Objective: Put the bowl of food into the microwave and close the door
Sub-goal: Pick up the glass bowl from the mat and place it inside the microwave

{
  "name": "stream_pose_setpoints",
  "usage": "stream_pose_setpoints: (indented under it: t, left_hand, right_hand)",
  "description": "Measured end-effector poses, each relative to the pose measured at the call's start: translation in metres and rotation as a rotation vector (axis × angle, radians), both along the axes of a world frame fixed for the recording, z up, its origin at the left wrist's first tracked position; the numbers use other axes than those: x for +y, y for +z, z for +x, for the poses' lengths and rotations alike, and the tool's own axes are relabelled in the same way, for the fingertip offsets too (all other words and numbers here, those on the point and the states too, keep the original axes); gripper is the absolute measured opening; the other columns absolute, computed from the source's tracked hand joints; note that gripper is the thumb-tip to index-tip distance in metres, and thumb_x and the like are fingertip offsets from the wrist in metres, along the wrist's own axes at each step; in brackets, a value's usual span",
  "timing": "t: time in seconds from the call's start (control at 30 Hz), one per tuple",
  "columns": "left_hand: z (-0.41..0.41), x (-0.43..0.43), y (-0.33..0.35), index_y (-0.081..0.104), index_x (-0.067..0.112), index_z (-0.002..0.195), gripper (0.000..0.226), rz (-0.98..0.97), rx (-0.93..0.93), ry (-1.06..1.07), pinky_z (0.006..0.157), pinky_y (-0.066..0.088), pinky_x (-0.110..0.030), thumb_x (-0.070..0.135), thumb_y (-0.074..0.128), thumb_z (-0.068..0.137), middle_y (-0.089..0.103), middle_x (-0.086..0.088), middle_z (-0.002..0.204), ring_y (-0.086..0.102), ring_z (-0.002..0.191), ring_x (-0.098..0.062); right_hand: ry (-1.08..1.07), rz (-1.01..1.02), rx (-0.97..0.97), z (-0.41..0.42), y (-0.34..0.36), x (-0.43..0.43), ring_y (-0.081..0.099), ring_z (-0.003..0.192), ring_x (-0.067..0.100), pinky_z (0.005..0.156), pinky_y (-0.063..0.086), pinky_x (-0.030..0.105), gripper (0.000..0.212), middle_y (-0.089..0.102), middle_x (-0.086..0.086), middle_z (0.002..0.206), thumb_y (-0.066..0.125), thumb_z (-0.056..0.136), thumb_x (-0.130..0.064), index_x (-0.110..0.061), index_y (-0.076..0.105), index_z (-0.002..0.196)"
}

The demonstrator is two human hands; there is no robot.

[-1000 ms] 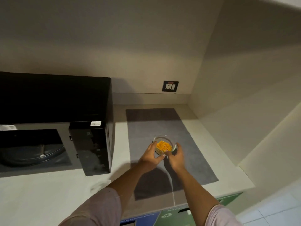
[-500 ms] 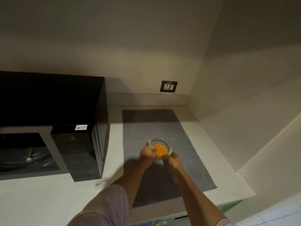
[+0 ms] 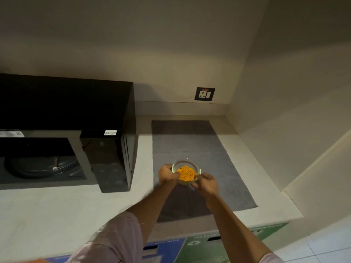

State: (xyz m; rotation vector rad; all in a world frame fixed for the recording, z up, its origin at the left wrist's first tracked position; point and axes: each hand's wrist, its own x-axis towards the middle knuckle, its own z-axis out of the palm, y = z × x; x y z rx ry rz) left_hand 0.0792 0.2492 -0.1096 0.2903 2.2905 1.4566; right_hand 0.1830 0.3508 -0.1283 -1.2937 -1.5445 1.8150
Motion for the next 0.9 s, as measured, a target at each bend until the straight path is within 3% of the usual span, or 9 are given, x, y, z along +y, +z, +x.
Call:
stream_pose_setpoints:
  t: [0.13, 0.23, 0.3, 0.4, 0.5, 0.6, 0.7, 0.83, 0.9]
  left_hand:
    - [0.010, -0.034, 0.001, 0.070, -0.002, 0.110, 0.043, 0.011, -0.043, 0.073, 0.079, 0.051, -0.032, 0.005, 0.077, 0.069, 0.067, -0.012, 0.094, 0.060, 0.086, -0.022]
    - [0.016, -0.060, 0.002, 0.071, 0.005, 0.085, 0.027, 0.056, -0.146, 0.142, 0.077, 0.054, -0.036, 0.005, 0.079, 0.059, 0.063, -0.007, 0.087, 0.061, 0.082, -0.026]
    - [0.019, -0.079, 0.001, 0.068, 0.010, 0.073, 0.021, 0.087, -0.211, 0.192, 0.077, 0.060, -0.040, 0.004, 0.080, 0.056, 0.071, -0.014, 0.089, 0.068, 0.082, -0.034]
    - [0.021, -0.107, -0.005, 0.073, 0.002, 0.098, 0.040, 0.105, -0.261, 0.229, 0.076, 0.061, -0.037, 0.003, 0.083, 0.059, 0.074, -0.017, 0.101, 0.071, 0.090, -0.032]
    - [0.024, -0.138, -0.009, 0.073, 0.006, 0.104, 0.043, 0.078, -0.253, 0.238, 0.073, 0.060, -0.033, 0.007, 0.085, 0.062, 0.074, -0.011, 0.100, 0.071, 0.091, -0.028]
    - [0.027, -0.171, -0.009, 0.075, 0.009, 0.094, 0.030, 0.062, -0.229, 0.220, 0.076, 0.063, -0.038, 0.010, 0.085, 0.065, 0.073, -0.006, 0.090, 0.072, 0.087, -0.026]
    - [0.029, -0.205, -0.005, 0.074, 0.013, 0.090, 0.028, 0.050, -0.237, 0.209, 0.076, 0.063, -0.039, 0.010, 0.086, 0.065, 0.073, -0.008, 0.093, 0.071, 0.088, -0.026]
    - [0.028, -0.255, 0.003, 0.077, 0.008, 0.083, 0.023, 0.002, -0.202, 0.201, 0.056, 0.059, -0.029, 0.006, 0.085, 0.062, 0.075, -0.012, 0.081, 0.069, 0.063, -0.017]
    - [0.025, -0.279, 0.007, 0.077, 0.005, 0.088, 0.027, -0.020, -0.177, 0.229, 0.052, 0.055, -0.024, 0.006, 0.085, 0.062, 0.075, -0.014, 0.085, 0.068, 0.064, -0.018]
  right_hand:
    - [0.028, 0.052, -0.107, 0.008, 0.000, -0.017, 0.065, 0.065, 0.026, 0.045, 0.048, 0.022, 0.020, 0.063, 0.016, 0.067, 0.070, 0.086, -0.017, -0.010, 0.068, 0.067]
    - [0.100, 0.103, -0.183, 0.010, 0.001, -0.030, 0.066, 0.052, 0.023, 0.036, 0.041, 0.017, 0.028, 0.061, 0.013, 0.056, 0.072, 0.083, -0.014, -0.012, 0.063, 0.057]
    - [0.174, 0.126, -0.234, 0.010, 0.003, -0.041, 0.069, 0.052, 0.023, 0.039, 0.048, 0.020, 0.023, 0.063, 0.015, 0.061, 0.072, 0.082, -0.009, -0.009, 0.064, 0.060]
    - [0.281, 0.126, -0.299, 0.008, 0.006, -0.057, 0.070, 0.046, 0.021, 0.048, 0.059, 0.028, 0.017, 0.064, 0.017, 0.059, 0.073, 0.080, -0.005, -0.006, 0.063, 0.065]
    - [0.397, 0.086, -0.359, 0.004, 0.013, -0.076, 0.072, 0.048, 0.023, 0.048, 0.059, 0.029, 0.017, 0.068, 0.015, 0.051, 0.076, 0.079, -0.006, -0.003, 0.064, 0.068]
    - [0.505, 0.035, -0.421, 0.001, 0.018, -0.102, 0.074, 0.054, 0.026, 0.054, 0.061, 0.032, 0.018, 0.072, 0.016, 0.056, 0.078, 0.079, -0.012, 0.000, 0.068, 0.072]
    - [0.618, 0.043, -0.476, 0.001, 0.022, -0.130, 0.074, 0.054, 0.022, 0.063, 0.063, 0.035, 0.014, 0.073, 0.014, 0.057, 0.076, 0.080, -0.010, 0.002, 0.069, 0.077]
    - [0.777, 0.085, -0.514, -0.003, 0.030, -0.172, 0.074, 0.056, 0.019, 0.067, 0.064, 0.031, 0.011, 0.075, 0.012, 0.060, 0.073, 0.082, -0.006, 0.000, 0.066, 0.086]
    - [0.843, 0.115, -0.522, -0.010, 0.035, -0.195, 0.074, 0.058, 0.018, 0.063, 0.063, 0.028, 0.012, 0.077, 0.013, 0.068, 0.071, 0.085, -0.009, -0.003, 0.061, 0.087]
